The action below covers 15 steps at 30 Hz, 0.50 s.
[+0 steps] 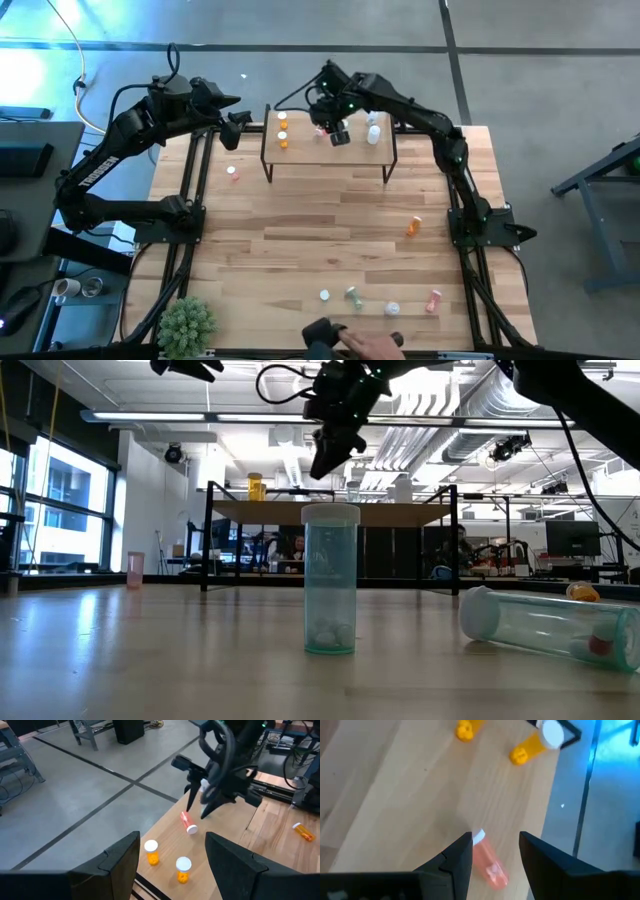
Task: Pick and place medicine bottles onto shelf by color
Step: Adjust the pill bottles on the shelf
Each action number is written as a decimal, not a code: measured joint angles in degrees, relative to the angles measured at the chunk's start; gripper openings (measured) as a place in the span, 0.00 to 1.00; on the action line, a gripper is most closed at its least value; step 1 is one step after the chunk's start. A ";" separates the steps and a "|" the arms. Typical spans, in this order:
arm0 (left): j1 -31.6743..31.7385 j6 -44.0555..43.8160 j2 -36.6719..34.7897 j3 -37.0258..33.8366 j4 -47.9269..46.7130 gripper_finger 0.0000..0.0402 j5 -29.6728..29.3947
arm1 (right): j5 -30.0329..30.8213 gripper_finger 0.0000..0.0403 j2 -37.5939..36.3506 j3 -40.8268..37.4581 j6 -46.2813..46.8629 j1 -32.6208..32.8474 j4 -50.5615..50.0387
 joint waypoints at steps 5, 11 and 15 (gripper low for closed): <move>0.00 0.00 0.00 0.00 0.00 0.53 0.00 | 0.02 0.38 0.78 0.00 -0.82 0.62 0.08; 0.00 -0.02 0.00 0.00 0.00 0.53 0.00 | 2.25 0.38 2.62 0.00 -1.02 0.58 -0.29; 0.00 -0.02 0.00 0.00 0.00 0.53 0.00 | 2.45 0.38 2.62 0.00 -2.53 0.56 -1.08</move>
